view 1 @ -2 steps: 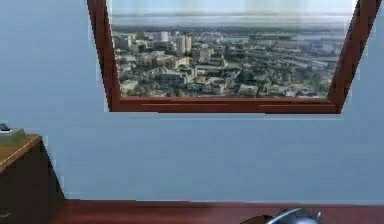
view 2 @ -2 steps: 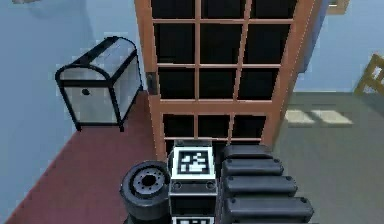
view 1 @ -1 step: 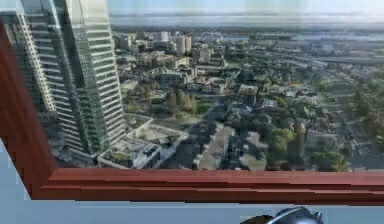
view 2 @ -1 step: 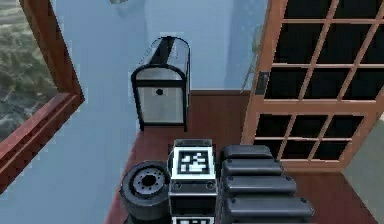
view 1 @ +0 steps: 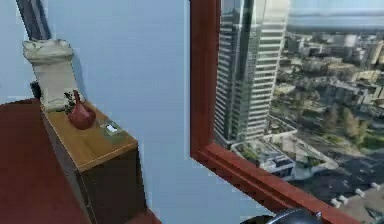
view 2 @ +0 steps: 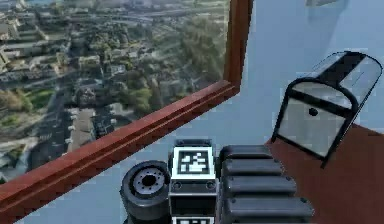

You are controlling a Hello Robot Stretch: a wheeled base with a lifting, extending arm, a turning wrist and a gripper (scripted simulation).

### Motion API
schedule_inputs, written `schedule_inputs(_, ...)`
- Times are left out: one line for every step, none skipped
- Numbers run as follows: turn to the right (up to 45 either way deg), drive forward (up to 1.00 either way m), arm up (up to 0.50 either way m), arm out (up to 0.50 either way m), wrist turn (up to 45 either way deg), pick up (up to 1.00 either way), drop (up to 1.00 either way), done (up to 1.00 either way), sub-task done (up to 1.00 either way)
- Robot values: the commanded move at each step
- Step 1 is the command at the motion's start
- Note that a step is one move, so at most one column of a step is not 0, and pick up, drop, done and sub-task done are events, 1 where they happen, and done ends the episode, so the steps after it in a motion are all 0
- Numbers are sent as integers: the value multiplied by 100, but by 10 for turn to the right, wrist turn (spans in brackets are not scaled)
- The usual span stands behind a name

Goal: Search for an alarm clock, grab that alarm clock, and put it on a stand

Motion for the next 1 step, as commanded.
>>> schedule_inputs(-450,0,0,0,0,0,0,0,0)
